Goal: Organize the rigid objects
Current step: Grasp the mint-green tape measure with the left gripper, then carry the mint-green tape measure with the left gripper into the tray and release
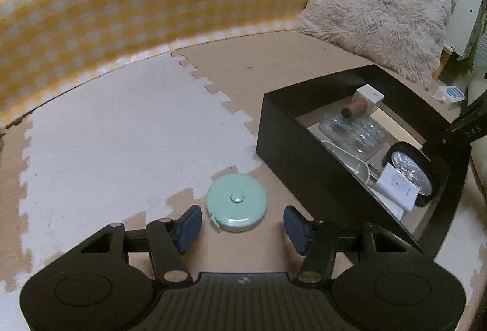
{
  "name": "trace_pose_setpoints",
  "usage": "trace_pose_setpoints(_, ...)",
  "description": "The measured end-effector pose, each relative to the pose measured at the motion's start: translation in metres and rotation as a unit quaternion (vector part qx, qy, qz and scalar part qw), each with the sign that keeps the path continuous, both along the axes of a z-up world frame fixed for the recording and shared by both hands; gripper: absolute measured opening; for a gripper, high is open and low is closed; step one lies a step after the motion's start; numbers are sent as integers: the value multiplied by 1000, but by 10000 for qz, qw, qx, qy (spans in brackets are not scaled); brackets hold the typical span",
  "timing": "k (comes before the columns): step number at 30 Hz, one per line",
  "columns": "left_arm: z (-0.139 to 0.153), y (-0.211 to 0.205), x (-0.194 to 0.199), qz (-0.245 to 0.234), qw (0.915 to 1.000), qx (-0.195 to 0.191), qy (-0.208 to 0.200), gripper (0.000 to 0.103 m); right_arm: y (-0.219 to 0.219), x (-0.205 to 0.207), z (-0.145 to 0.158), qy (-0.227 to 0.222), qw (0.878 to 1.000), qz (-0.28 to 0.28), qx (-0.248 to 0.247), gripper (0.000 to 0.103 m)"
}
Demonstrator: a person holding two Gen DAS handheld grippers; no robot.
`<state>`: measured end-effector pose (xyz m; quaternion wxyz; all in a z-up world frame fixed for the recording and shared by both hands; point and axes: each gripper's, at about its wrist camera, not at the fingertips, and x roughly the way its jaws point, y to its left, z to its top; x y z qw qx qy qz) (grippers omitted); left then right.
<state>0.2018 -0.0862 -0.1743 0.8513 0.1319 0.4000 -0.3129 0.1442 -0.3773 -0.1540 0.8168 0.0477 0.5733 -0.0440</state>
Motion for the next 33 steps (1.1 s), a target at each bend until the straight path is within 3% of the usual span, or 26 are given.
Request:
trace_pose_setpoints(5,-10,-6,8,111,9999,4,-60,50,1,0,0,1,10000,4,-3,13)
trace_pose_setpoints(16,-8,-7,13,256,9995,-169,-120,50,1,0,0,0,10000,8,-13,13)
trace_pose_setpoints(20,8,-1,14,499,9975,-446,-247,50,1,0,0,1,10000,5,-9,13)
trace_pose_setpoints(26,46,3,10,720,9892,-1175,-506,50,1,0,0,3,10000,6,-12,13)
trace_pose_setpoints(33,64,-31,-9,194,9909,-1271,-393,50,2,0,-1,3,10000,12,-24,13)
